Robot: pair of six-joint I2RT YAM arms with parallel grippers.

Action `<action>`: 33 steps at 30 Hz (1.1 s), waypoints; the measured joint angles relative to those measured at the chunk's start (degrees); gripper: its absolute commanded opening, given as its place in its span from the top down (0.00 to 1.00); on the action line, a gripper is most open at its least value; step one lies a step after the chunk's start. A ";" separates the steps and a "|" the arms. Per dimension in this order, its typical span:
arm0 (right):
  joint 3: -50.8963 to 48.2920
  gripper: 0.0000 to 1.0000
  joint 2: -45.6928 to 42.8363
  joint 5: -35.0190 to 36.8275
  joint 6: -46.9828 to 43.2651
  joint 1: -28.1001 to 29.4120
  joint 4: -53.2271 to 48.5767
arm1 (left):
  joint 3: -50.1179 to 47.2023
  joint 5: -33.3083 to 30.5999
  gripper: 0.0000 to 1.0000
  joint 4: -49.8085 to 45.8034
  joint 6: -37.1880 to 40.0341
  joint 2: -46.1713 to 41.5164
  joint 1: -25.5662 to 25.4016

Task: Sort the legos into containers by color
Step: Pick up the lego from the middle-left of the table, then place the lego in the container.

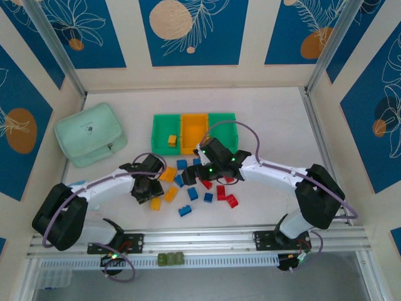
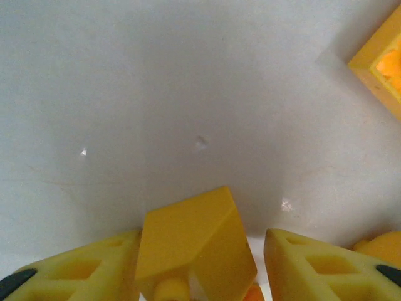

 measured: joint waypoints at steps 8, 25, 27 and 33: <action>0.00 0.01 0.04 -0.02 0.00 0.00 0.00 | -0.37 -0.79 0.65 -0.59 0.09 -0.17 -0.02; 2.49 0.01 0.04 -0.72 -0.07 -2.54 -0.68 | 6.60 -4.98 0.71 -6.36 3.26 -3.91 -0.02; 3.63 0.01 0.04 -0.79 -0.24 -3.52 -0.66 | 9.73 -6.27 0.71 -7.78 4.79 -4.20 0.00; 4.63 0.01 -0.07 -1.29 -0.39 -6.19 -0.79 | 20.74 -9.31 0.71 -10.73 10.78 -2.38 0.90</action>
